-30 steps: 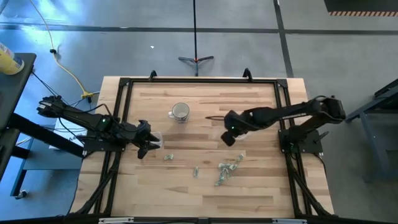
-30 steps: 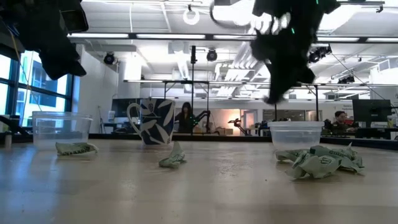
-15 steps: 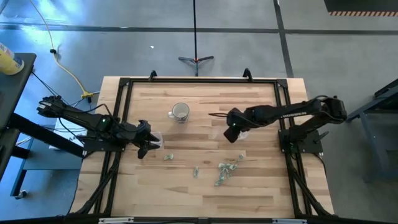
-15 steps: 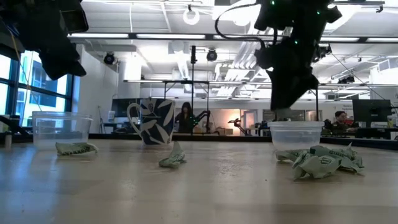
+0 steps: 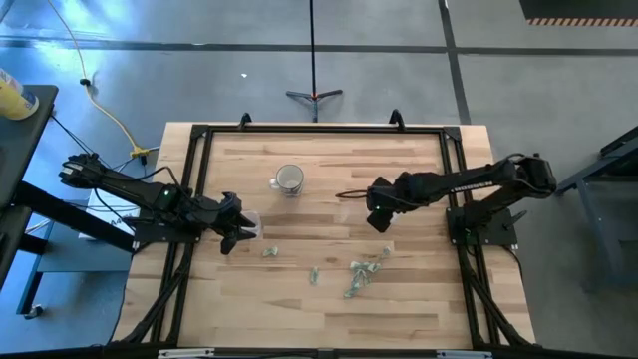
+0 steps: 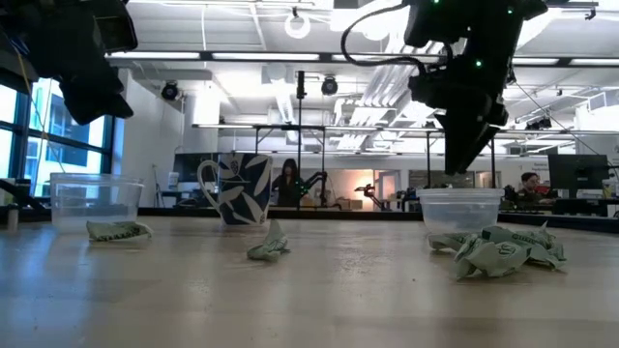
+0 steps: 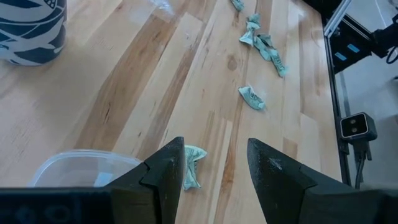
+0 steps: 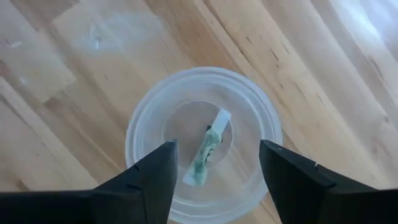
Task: Pick and place Stevia / Truvia into bins
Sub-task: Put the green stevia packet into the right transparent container
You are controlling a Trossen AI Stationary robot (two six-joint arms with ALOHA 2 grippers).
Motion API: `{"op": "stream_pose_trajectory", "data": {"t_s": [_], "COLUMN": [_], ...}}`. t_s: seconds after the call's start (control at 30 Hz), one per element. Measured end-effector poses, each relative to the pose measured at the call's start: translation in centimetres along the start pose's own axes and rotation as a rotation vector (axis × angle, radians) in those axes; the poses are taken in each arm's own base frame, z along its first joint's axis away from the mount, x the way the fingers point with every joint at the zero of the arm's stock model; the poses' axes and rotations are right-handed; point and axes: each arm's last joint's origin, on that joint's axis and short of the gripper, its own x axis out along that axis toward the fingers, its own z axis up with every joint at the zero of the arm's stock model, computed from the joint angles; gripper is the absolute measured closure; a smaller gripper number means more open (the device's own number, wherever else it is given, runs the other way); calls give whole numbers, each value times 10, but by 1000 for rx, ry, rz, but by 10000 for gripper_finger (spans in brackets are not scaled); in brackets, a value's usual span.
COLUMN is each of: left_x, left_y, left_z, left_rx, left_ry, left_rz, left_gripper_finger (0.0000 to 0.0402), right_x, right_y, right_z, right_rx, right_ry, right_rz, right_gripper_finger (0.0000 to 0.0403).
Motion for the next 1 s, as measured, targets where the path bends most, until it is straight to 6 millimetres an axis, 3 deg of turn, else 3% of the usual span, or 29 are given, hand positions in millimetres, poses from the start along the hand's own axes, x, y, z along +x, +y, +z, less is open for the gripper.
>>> {"op": "stream_pose_trajectory", "data": {"t_s": [0.23, 0.4, 0.67, 1.0], "left_x": [0, 7, 48, 95], "left_y": [-1, -4, -8, -17], "left_z": [-1, -2, -12, -12], "left_rx": [86, 215, 420, 454], "left_ry": [25, 76, 232, 365], "left_rz": [-39, -84, -91, 2], "left_gripper_finger": [190, 190, 190, 190], "right_x": [-15, -18, -24, -28], "right_y": [37, 49, 56, 59], "right_z": [-5, -10, -13, -16], "right_rx": [-159, -115, -50, -35], "right_ry": [-149, -194, -207, -198], "right_rz": [166, 180, 208, 212], "right_gripper_finger": [199, 203, 203, 220]}}
